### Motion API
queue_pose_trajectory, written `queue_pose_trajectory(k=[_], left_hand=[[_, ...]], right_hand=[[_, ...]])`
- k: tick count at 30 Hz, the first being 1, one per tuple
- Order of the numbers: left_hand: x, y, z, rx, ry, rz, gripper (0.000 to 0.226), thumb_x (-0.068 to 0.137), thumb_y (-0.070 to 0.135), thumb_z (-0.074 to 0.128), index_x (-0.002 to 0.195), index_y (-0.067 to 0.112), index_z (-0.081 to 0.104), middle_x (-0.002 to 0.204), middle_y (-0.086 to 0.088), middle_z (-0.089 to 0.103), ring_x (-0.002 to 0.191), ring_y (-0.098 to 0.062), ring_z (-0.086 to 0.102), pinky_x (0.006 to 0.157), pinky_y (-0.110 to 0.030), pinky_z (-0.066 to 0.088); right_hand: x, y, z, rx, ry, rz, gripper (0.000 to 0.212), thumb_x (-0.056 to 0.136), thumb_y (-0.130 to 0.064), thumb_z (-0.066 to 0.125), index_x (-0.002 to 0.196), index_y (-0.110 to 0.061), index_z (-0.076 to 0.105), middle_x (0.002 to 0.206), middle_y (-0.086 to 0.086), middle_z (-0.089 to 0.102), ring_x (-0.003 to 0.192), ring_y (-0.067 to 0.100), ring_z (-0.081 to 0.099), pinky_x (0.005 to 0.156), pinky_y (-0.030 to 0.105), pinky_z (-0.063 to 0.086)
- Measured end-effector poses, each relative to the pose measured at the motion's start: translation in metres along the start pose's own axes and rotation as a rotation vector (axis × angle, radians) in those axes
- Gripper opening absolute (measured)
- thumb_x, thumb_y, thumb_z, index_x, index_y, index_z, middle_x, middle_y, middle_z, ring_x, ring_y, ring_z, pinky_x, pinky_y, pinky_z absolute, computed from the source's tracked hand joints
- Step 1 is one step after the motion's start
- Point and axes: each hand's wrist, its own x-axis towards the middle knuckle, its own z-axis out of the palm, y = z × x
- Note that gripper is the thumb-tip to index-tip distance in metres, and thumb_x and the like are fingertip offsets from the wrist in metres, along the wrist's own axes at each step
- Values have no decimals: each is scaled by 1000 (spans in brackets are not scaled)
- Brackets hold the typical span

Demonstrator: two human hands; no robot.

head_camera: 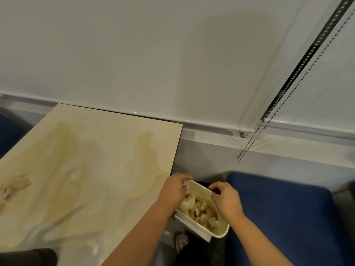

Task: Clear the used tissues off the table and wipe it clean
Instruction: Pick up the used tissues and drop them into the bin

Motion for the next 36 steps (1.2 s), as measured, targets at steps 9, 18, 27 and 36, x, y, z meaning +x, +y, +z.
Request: queue_pose_trajectory(k=[9,18,27,36], left_hand=[[-9,6,-26,70,140,107,29,87,18,60,115,24,65,115,6,61,104,-10,57,91,-19,43],[-29,1,-77,44,361,77,25,90,22,58,114,30,61,117,13,53,105,-5,51,83,-14,37],[-56,-40,-133,7,577,-51,26,89,22,58,113,33,59,115,19,48,111,-1,47,85,-16,40],[-59,-79,-182,-29,811,-269,28,88,20,58,115,29,58,120,18,44,116,-4,41,75,-10,31]], right_hand=[[3,-39,-11,46,23,-136,19,87,-16,64,105,-21,65,104,-10,57,88,0,49,71,8,36],[6,-102,-2,87,-3,-282,21,90,-20,60,111,-25,61,108,-14,52,99,1,47,84,17,33],[13,-171,42,151,-168,-404,22,88,-16,62,106,-28,60,114,-12,56,108,9,52,86,22,41],[40,-247,87,150,-310,-588,22,84,-11,66,102,-25,63,104,-11,57,98,8,53,84,25,43]])
